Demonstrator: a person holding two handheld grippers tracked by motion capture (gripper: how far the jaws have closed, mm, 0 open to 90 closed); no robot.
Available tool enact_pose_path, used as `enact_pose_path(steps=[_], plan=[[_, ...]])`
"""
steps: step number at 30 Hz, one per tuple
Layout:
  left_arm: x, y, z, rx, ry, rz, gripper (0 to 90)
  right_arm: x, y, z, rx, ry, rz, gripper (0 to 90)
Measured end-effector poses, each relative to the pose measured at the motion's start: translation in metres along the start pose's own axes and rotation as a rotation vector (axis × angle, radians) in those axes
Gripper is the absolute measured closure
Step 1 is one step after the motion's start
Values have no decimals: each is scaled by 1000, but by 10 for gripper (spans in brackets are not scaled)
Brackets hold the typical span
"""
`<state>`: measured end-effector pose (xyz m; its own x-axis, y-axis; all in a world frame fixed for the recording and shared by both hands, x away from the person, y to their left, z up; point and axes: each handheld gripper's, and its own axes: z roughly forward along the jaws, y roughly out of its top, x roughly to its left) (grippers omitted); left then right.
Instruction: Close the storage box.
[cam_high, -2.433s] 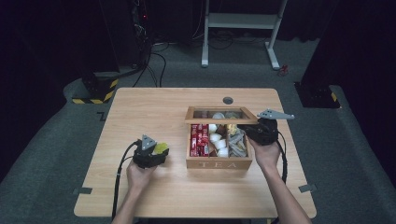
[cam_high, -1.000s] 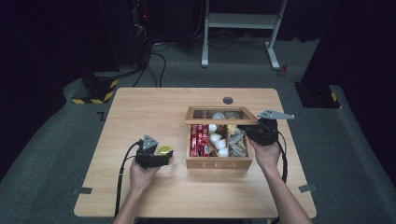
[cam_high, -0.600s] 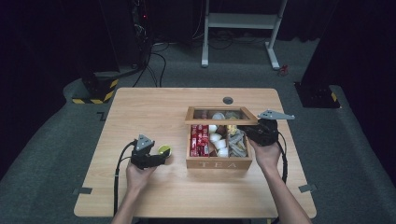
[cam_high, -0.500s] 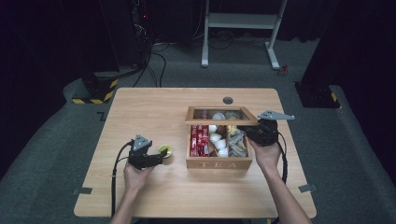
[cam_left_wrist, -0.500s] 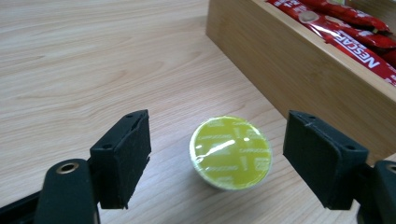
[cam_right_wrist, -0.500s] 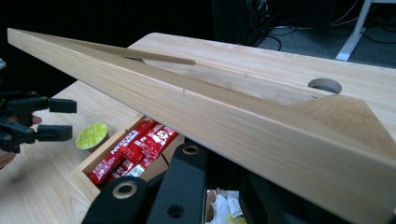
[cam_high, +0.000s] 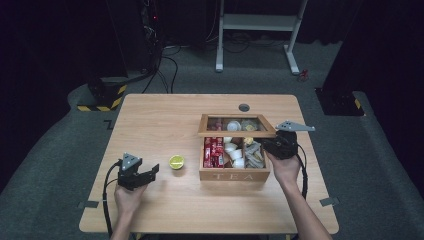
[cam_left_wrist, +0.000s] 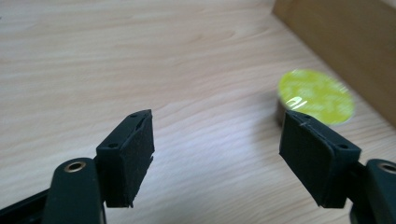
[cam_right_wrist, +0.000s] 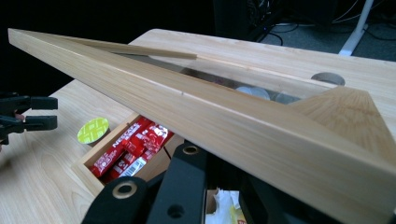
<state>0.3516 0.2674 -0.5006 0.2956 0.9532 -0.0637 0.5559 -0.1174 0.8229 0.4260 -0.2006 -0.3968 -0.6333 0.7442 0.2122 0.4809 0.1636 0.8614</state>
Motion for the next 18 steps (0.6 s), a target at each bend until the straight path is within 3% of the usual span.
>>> enact_pose_path(steps=[4,18], plan=[[8,-12,0,27,48,-14,266,1,-4,-1,8,1,0,898],[13,-26,7,87,74,-28,261,3,-13,-6,4,-16,-9,898]])
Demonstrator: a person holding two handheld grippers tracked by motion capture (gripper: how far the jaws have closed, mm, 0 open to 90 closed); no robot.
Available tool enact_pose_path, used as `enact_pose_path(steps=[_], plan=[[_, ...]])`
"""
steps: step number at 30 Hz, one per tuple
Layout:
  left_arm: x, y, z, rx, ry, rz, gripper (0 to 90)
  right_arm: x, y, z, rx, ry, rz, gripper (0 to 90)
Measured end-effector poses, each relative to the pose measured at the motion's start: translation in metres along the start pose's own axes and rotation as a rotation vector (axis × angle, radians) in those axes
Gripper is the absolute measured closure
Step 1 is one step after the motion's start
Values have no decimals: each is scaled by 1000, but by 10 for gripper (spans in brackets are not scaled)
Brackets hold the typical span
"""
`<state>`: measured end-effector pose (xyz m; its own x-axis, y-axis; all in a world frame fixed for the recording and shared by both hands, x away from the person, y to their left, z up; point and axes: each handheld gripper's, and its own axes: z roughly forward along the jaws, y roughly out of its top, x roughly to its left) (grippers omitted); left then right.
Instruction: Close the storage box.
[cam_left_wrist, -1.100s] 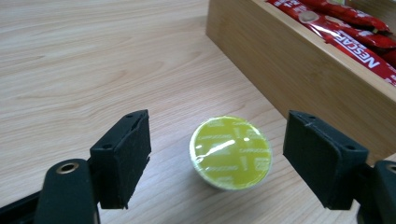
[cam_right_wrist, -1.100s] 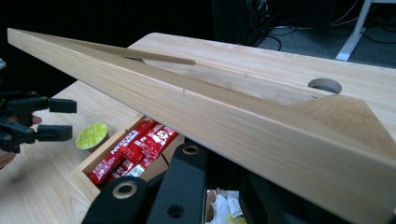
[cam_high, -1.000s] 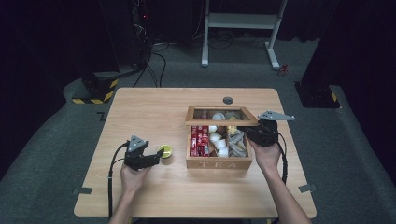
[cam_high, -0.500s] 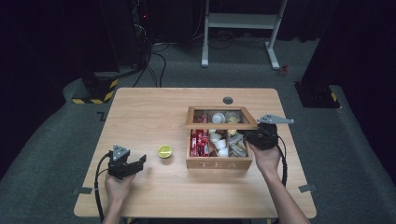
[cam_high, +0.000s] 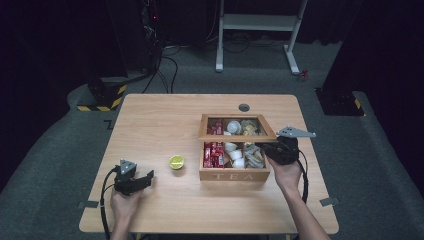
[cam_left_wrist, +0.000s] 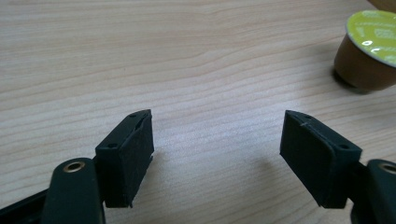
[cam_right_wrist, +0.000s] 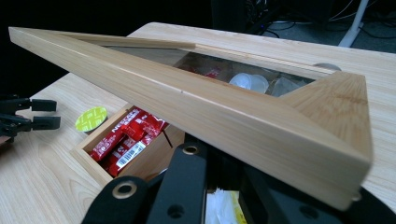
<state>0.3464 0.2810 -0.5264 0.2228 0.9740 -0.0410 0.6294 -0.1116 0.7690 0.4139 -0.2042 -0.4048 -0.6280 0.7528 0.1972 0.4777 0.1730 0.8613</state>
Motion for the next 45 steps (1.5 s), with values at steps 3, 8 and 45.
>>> enact_pose_path(steps=[3,8,45], plan=[[1,-1,1,12,0,-3,257,1,-1,-1,1,-2,4,898],[1,0,3,25,6,-6,252,0,-5,-3,1,0,-5,897],[-3,0,4,44,29,33,212,10,-42,-8,49,26,-8,897]])
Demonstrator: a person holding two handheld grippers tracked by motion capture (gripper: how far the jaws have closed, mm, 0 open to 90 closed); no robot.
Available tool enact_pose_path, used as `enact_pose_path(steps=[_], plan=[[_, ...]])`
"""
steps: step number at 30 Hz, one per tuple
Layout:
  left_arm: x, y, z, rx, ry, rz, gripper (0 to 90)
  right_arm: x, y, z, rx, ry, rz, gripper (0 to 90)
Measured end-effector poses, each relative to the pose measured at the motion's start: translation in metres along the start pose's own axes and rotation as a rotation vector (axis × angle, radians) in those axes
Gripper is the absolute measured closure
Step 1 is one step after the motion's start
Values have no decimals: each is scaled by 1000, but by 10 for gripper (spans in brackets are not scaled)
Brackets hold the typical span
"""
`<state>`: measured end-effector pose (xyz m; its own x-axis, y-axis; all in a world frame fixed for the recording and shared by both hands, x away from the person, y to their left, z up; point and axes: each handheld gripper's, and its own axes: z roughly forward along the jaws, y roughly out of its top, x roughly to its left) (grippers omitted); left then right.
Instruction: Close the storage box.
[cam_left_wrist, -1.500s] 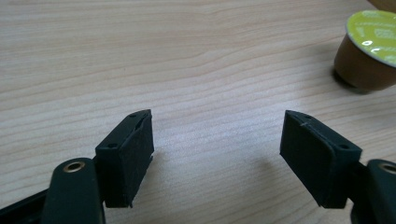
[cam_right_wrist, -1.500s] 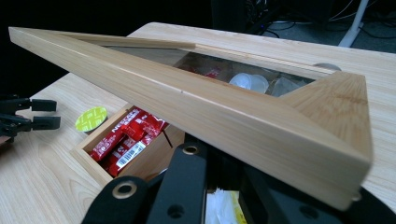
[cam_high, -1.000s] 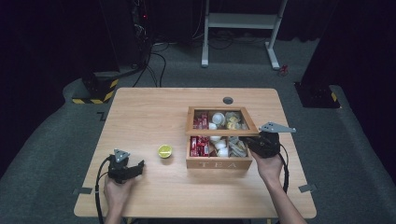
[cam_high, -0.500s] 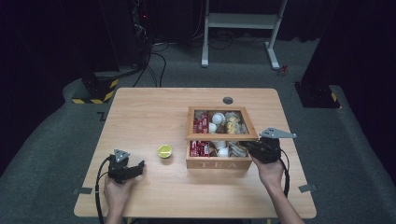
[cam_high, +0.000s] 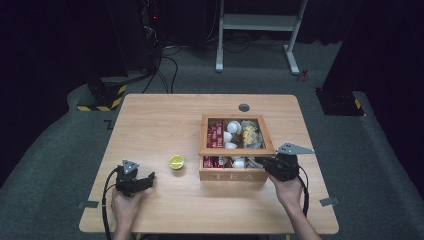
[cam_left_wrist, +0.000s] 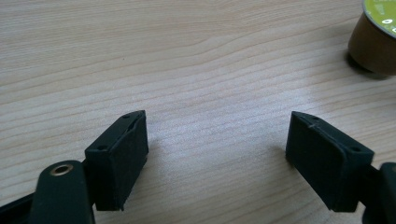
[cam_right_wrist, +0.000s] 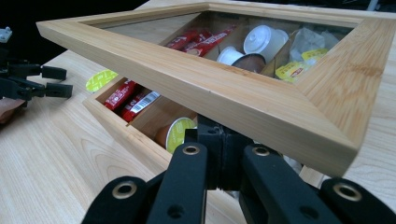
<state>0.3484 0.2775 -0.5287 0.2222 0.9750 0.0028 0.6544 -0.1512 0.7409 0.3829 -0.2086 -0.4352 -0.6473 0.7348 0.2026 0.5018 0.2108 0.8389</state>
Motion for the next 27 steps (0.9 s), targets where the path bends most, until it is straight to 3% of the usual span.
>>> enact_pose_path(steps=[27], plan=[[0,0,0,-2,0,-5,212,5,-31,9,36,22,30,887]])
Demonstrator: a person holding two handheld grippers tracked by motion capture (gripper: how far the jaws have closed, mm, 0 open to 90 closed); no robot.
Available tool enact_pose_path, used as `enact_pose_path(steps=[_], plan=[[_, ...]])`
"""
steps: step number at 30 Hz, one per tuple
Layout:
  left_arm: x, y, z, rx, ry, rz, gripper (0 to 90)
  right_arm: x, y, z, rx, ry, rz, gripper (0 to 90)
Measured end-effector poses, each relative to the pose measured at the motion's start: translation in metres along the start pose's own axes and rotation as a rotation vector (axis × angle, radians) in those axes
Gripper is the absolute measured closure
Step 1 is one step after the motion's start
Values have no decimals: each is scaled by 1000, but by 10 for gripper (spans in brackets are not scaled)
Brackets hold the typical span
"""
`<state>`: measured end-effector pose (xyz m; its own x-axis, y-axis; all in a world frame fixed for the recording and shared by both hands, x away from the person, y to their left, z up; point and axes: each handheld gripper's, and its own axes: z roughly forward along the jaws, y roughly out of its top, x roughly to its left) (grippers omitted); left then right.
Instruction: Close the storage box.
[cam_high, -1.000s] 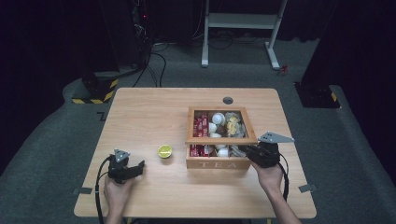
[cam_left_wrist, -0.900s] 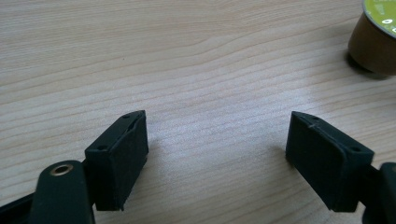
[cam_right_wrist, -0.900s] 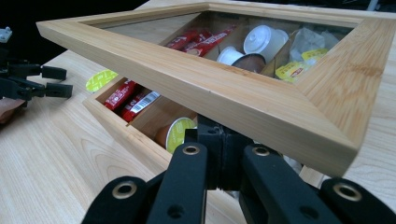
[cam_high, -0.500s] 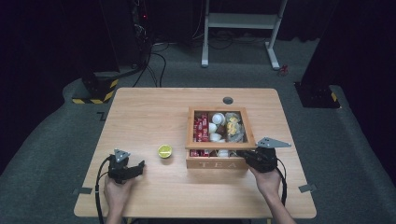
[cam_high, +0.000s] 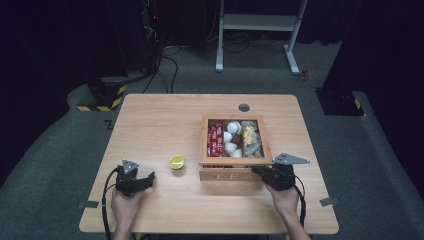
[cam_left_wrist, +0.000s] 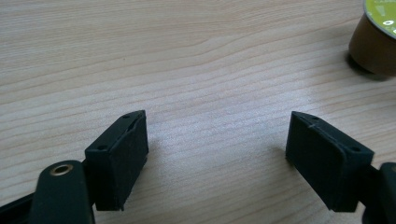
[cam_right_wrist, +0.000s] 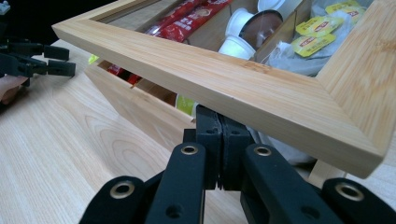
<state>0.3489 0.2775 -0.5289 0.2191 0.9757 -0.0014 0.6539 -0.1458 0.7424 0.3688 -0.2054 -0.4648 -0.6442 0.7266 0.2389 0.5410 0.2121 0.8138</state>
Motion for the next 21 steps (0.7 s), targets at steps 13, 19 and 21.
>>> enact_pose_path(steps=[13,19,21], plan=[[0,0,0,0,2,0,214,2,-12,0,12,1,-16,898],[0,0,0,0,3,-1,214,2,-16,1,35,8,-21,896],[0,0,0,0,3,-1,215,2,-17,1,35,12,-23,895]])
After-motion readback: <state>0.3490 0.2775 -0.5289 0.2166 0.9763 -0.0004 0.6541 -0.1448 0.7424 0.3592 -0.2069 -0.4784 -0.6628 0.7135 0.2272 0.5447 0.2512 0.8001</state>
